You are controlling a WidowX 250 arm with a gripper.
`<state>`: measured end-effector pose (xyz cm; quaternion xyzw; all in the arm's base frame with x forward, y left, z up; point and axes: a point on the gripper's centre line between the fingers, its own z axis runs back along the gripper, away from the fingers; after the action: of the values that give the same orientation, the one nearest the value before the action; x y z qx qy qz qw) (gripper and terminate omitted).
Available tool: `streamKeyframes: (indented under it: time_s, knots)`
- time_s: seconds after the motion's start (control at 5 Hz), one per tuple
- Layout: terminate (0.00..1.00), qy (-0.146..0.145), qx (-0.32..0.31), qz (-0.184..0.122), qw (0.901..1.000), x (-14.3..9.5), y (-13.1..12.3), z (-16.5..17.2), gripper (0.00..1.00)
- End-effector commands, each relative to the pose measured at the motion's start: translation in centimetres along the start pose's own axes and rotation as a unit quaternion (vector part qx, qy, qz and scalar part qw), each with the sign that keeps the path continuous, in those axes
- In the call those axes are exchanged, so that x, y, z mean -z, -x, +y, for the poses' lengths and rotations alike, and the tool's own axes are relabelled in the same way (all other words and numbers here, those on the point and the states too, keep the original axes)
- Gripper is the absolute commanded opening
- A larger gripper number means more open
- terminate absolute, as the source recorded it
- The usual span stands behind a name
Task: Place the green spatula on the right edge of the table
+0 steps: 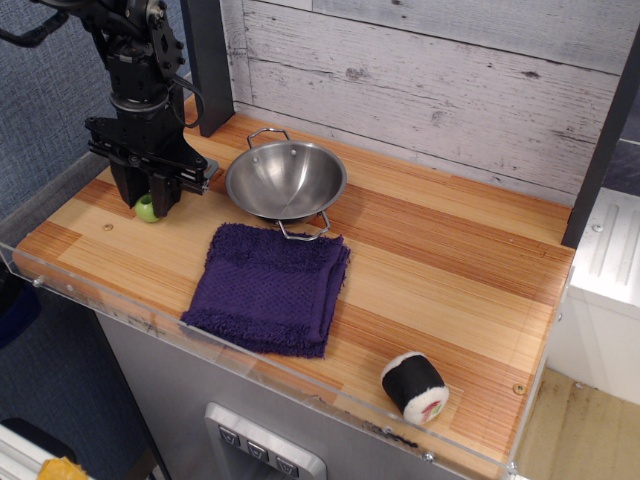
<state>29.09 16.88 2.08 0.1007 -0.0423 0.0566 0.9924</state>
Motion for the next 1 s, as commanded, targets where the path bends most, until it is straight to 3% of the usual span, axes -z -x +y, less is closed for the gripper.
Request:
streamKeyframes:
  time_s: [0.0,0.4,0.6,0.8]
  knots:
    - [0.0,0.022,-0.023,-0.04,0.9987,-3.3,-0.1,0.6,0.0]
    - [0.0,0.034,-0.038,-0.07,0.9962,-7.2,-0.6,0.1,0.0]
    - [0.0,0.054,-0.039,-0.091,0.9936,-8.9,-1.2,-0.8,0.0]
    - [0.0,0.067,-0.018,-0.129,0.9892,-12.7,-2.6,-3.0,0.0]
